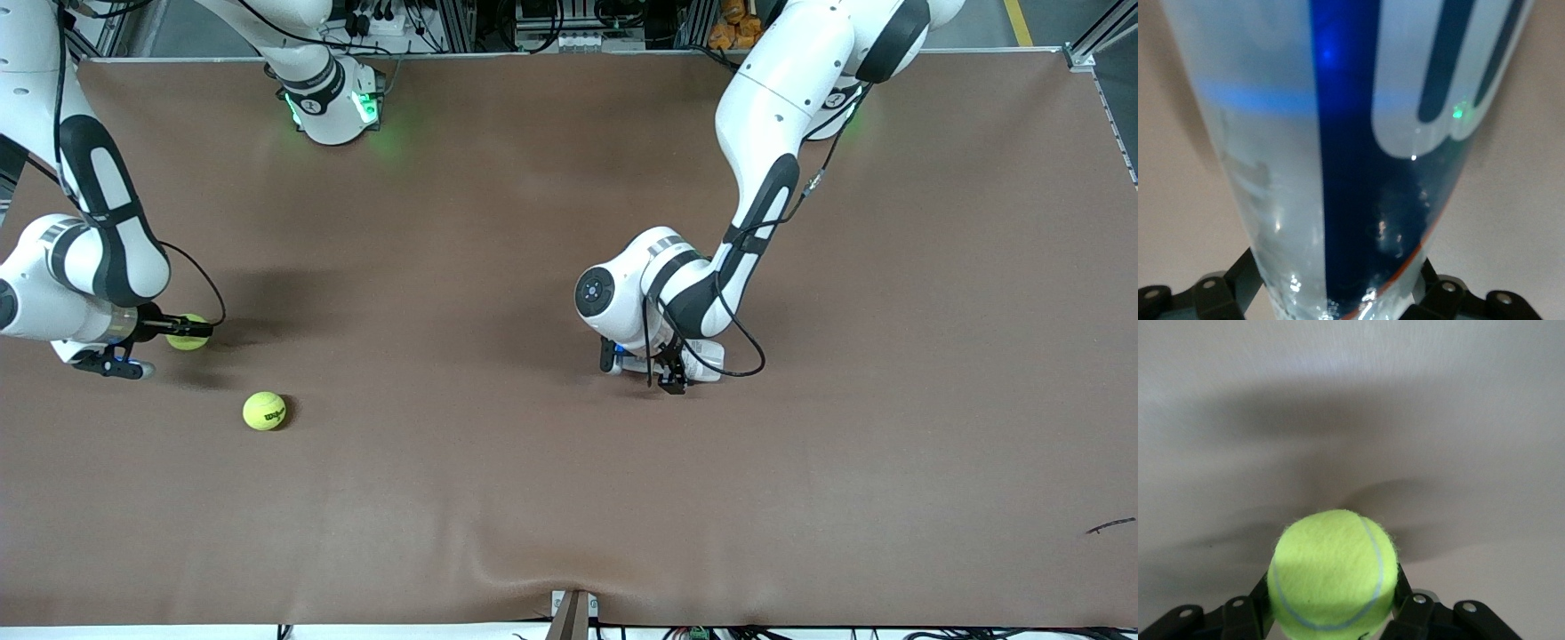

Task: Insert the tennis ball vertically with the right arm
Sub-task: 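Raise the tube upright with the left gripper while the right gripper lifts the ball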

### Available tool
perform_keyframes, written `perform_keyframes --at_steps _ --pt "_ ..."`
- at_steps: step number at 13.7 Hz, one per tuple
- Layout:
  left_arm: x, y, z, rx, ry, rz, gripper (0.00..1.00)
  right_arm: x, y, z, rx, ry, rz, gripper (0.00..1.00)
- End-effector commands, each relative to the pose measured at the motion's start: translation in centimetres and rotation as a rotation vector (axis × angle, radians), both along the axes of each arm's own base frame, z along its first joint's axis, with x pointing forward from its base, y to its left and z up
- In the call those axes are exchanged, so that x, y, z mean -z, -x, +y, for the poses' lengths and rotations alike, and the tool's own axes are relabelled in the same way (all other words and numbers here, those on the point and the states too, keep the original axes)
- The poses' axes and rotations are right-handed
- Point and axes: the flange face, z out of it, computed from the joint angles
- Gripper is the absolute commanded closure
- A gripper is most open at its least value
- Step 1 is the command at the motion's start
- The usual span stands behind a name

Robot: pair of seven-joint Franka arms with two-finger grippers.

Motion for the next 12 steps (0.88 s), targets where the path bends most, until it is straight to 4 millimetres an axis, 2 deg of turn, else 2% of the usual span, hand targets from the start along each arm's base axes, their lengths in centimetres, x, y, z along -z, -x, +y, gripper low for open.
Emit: perform_keyframes --at_steps 1,4,5,9,12 --pt "0.0 -0.2 -0.2 -0.010 0.013 -0.004 0.21 -2.2 -1.2 -1.0 -0.050 -0.025 -0.024 0.34" --pt "0.0 -0.2 -0.3 -0.009 0.013 -0.004 0.31 -6.7 -3.3 -2.2 -0.092 -0.044 -0.006 0.34" --pt "0.0 -0.2 -0.3 -0.009 0.013 -0.004 0.31 -7.7 -3.7 -2.6 -0.100 -0.050 -0.001 0.34" --pt "-0.3 -0.1 -0.5 -0.005 0.017 -0.007 0.30 -9.0 -4.2 -2.7 -0.106 -0.054 0.002 0.33" --pt "-2.3 -0.3 -1.3 -0.002 0.046 -0.027 0.29 -10.7 -4.7 -2.4 -0.108 -0.068 0.035 0.33"
